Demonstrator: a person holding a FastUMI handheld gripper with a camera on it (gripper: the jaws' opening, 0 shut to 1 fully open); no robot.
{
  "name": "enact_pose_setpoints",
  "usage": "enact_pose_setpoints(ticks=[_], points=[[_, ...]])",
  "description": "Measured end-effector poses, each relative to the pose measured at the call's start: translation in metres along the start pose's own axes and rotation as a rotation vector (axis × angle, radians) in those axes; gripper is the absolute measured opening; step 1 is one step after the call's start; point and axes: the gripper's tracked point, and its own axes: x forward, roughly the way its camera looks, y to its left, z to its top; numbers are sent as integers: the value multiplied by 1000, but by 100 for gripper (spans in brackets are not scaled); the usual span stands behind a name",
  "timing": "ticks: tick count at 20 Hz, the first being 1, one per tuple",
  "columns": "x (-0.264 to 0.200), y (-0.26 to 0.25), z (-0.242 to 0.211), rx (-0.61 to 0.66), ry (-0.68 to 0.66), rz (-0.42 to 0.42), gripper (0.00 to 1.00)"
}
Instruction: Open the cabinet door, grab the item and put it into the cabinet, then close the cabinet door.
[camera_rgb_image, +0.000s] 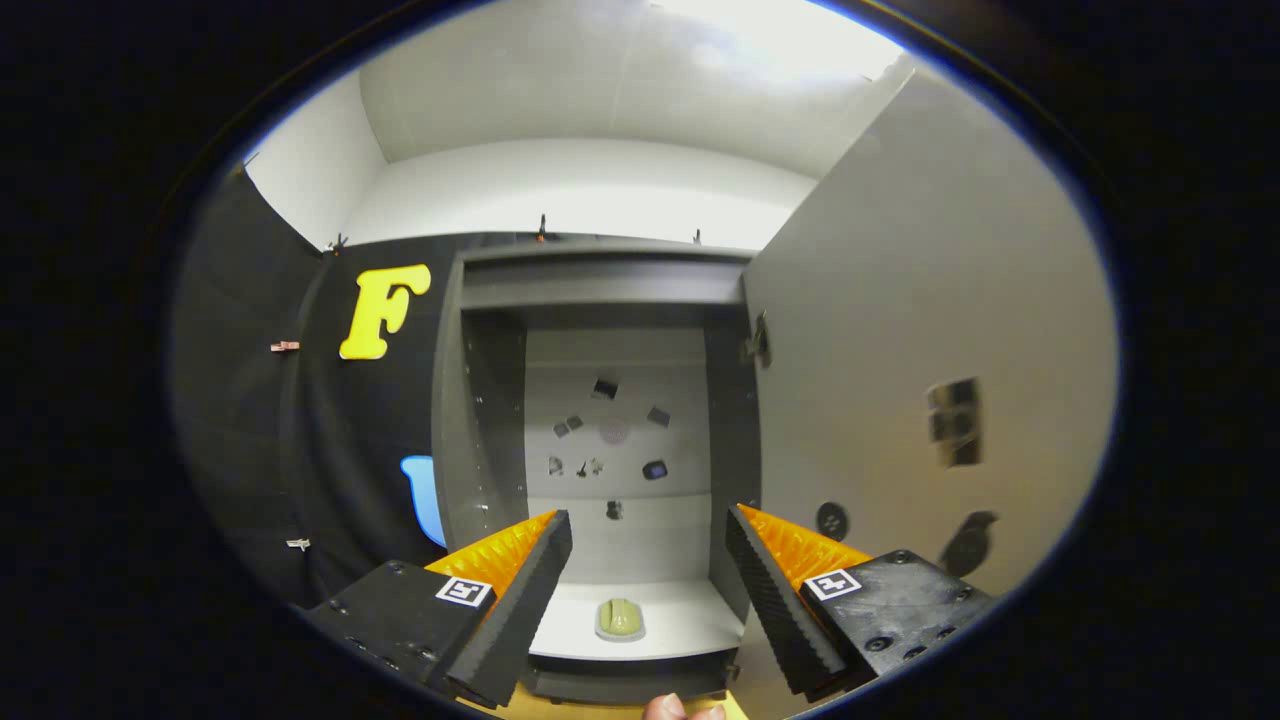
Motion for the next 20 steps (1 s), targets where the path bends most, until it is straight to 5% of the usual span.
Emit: enact_pose_setpoints(ticks=[13, 20], points=[[-148, -103, 78, -112, -51, -204, 98], [-186, -206, 73, -148, 1, -426, 97]])
